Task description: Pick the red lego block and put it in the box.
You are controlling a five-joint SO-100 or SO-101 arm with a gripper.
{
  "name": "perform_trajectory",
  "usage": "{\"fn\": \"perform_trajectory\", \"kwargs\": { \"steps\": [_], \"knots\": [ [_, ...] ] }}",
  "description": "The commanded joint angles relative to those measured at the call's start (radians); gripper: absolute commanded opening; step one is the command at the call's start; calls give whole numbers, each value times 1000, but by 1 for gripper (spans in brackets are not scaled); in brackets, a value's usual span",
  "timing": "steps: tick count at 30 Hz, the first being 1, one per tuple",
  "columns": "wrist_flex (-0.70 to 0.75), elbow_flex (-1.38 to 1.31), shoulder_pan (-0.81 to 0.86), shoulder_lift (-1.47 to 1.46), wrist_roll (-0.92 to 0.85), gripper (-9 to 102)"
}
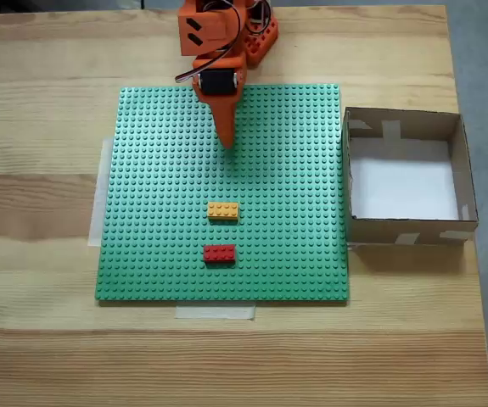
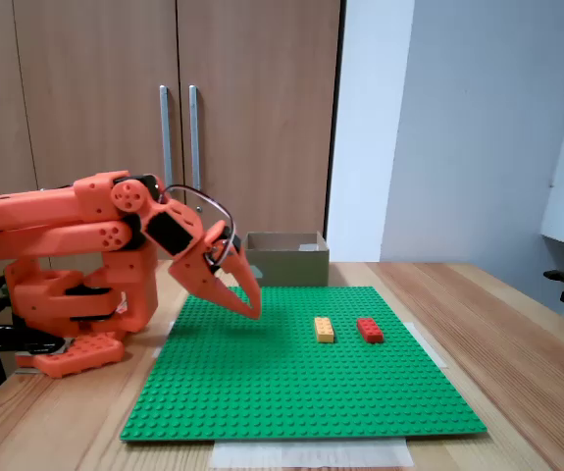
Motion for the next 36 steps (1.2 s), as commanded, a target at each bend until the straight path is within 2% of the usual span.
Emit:
{"fn": "perform_trajectory", "kwargs": {
  "steps": [1,36],
  "knots": [
    [-11,6,8,8,-2,-1],
    [-26,3,-3,-8,-12,-1]
  ]
}}
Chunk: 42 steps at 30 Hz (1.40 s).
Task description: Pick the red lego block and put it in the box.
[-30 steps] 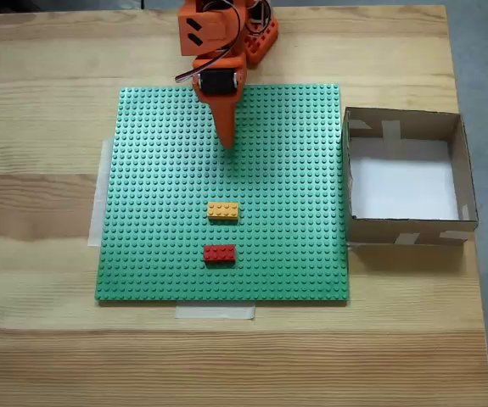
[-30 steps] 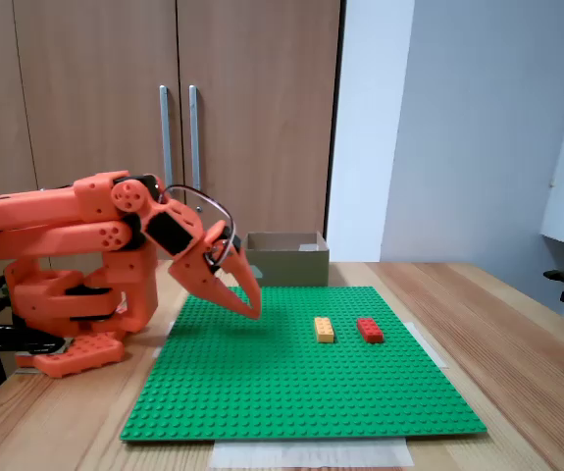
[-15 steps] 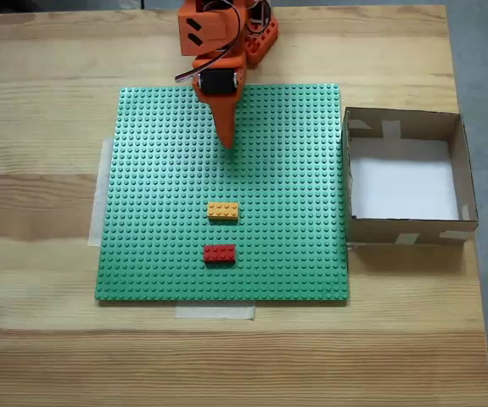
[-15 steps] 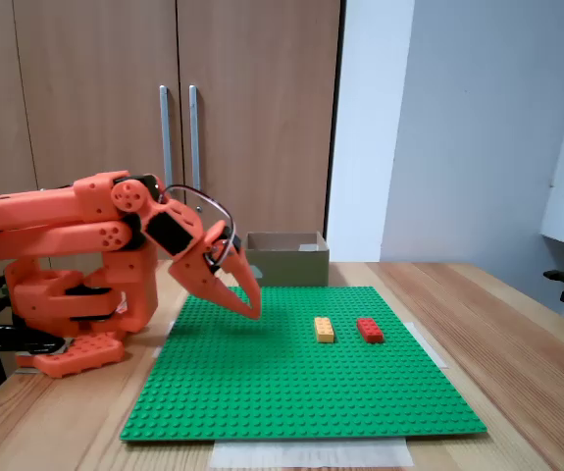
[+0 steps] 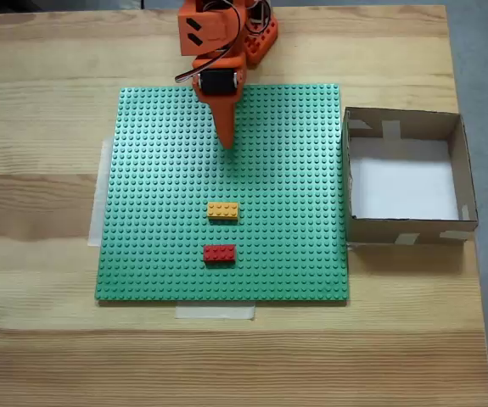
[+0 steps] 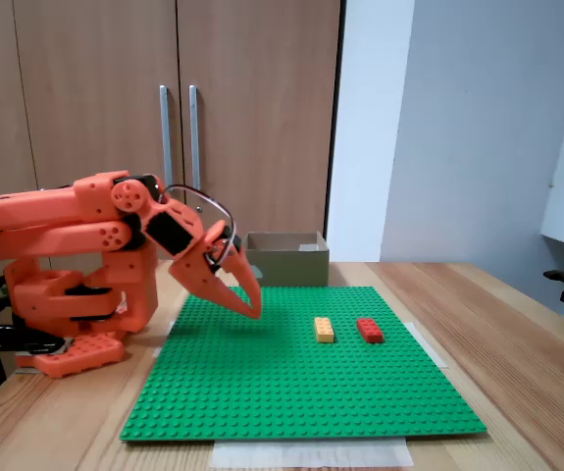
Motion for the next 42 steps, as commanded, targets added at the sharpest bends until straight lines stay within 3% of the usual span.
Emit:
{"fn": "perform_trajectory", "kwargs": {
  "steps": [1,14,24,42],
  "knots": [
    [-17,3,-3,-9,-11,-1],
    [-3,-141,-11,-199,-87,2],
    [77,-403,-38,-477,-69,14],
    [213,-896,-5,-962,-106,20]
  ]
}}
